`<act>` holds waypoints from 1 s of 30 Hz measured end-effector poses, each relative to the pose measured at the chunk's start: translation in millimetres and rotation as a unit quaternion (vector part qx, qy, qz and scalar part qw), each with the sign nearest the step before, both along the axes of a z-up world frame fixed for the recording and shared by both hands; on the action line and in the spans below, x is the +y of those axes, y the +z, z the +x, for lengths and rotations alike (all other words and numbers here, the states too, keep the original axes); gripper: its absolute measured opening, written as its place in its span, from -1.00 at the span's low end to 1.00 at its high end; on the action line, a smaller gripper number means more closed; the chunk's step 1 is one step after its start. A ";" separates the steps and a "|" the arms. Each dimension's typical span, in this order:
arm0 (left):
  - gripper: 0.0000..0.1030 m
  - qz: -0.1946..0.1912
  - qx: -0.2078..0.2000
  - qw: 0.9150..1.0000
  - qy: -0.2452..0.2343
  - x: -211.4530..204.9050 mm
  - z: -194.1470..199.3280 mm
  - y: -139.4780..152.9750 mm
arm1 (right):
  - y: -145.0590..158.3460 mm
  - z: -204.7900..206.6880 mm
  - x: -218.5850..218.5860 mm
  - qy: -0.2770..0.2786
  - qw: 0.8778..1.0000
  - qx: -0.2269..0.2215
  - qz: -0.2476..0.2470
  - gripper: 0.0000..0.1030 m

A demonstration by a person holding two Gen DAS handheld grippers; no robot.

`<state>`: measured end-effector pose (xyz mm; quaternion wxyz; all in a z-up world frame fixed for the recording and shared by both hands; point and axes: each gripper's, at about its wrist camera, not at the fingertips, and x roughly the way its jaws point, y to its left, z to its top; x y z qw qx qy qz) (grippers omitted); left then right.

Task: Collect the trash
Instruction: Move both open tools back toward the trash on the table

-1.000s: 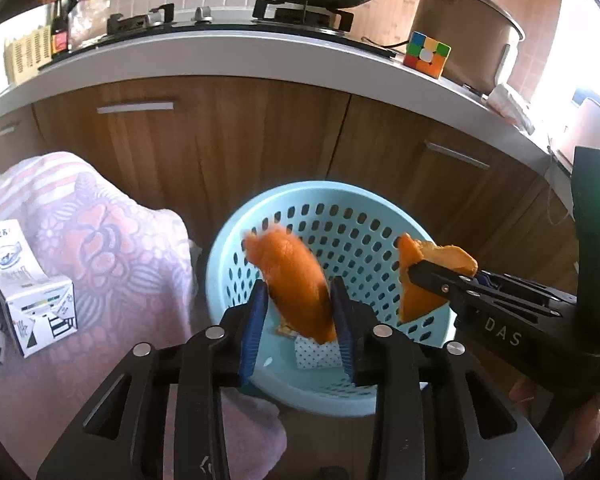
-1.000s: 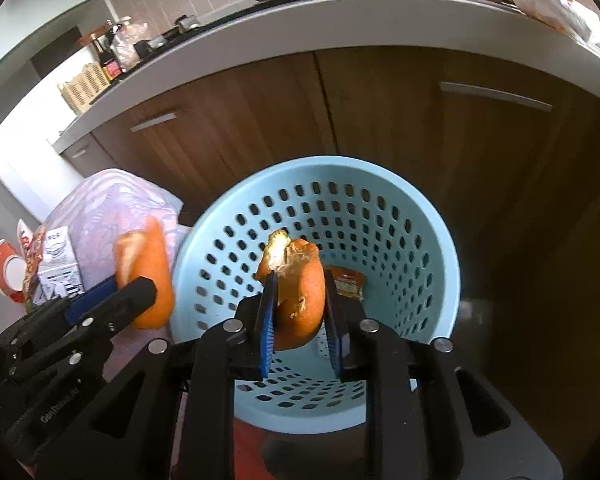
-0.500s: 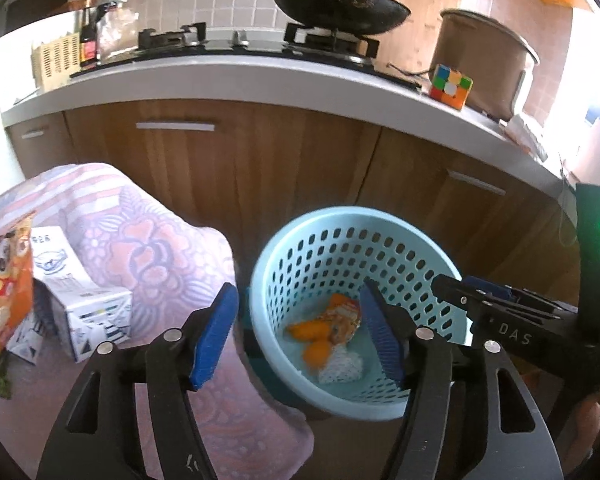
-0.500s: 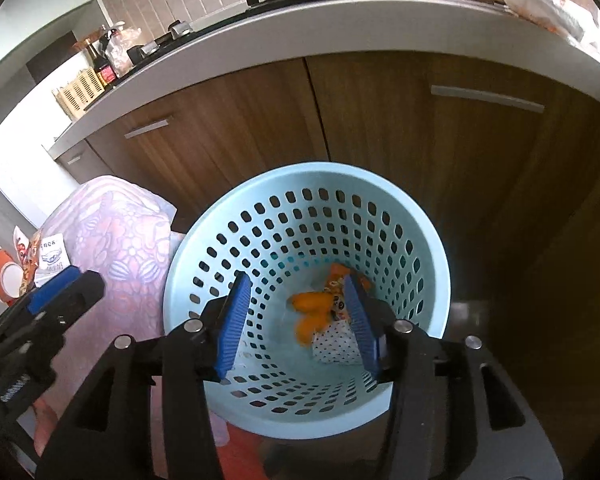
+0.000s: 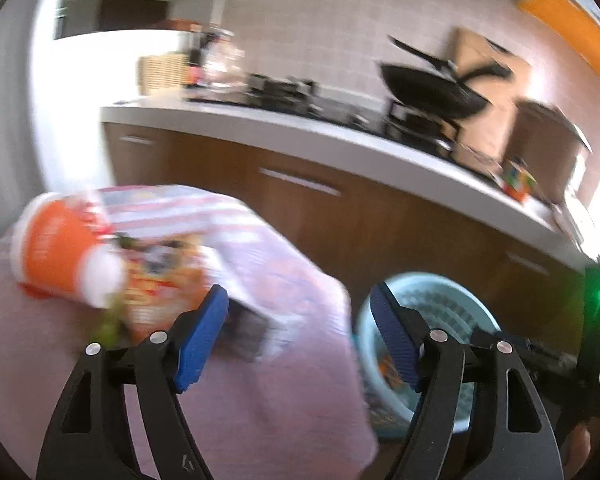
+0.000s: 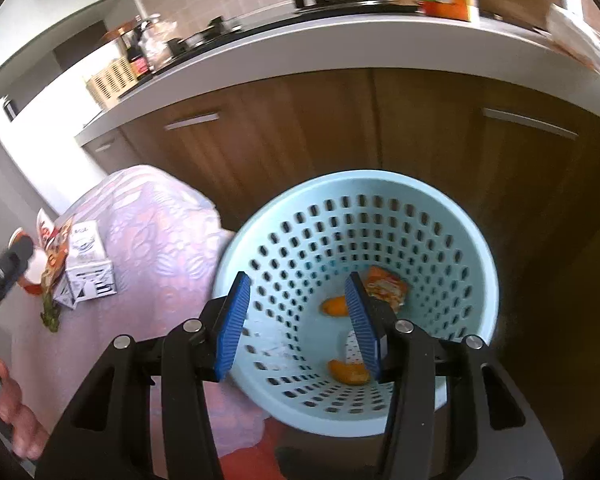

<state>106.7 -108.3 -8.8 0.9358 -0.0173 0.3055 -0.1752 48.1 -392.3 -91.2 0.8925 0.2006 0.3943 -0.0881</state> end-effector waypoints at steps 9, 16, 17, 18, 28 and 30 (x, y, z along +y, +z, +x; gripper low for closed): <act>0.59 0.019 -0.030 0.990 0.140 83.5 30.5 27.1 | 13.0 20.1 54.1 0.064 0.998 -0.010 -0.015 -0.08; 0.60 0.117 -0.028 0.973 0.195 90.4 66.5 7.4 | 21.9 21.6 73.7 0.083 0.996 -0.019 -0.032 0.01; 0.60 0.124 -0.028 0.972 0.198 90.7 69.0 4.3 | 21.8 21.8 74.2 0.084 0.996 -0.018 -0.032 0.01; 0.60 0.139 -0.025 0.969 0.202 90.7 72.1 0.1 | 21.4 22.0 74.0 0.085 0.996 -0.018 -0.031 0.01; 0.64 0.195 -0.003 0.956 0.221 118.0 54.7 -7.5 | 22.7 22.4 78.7 0.091 0.995 -0.020 -0.028 0.01; 0.64 0.181 0.015 0.957 0.226 137.5 49.6 -12.4 | 22.2 24.2 84.0 0.098 0.995 -0.021 -0.025 0.01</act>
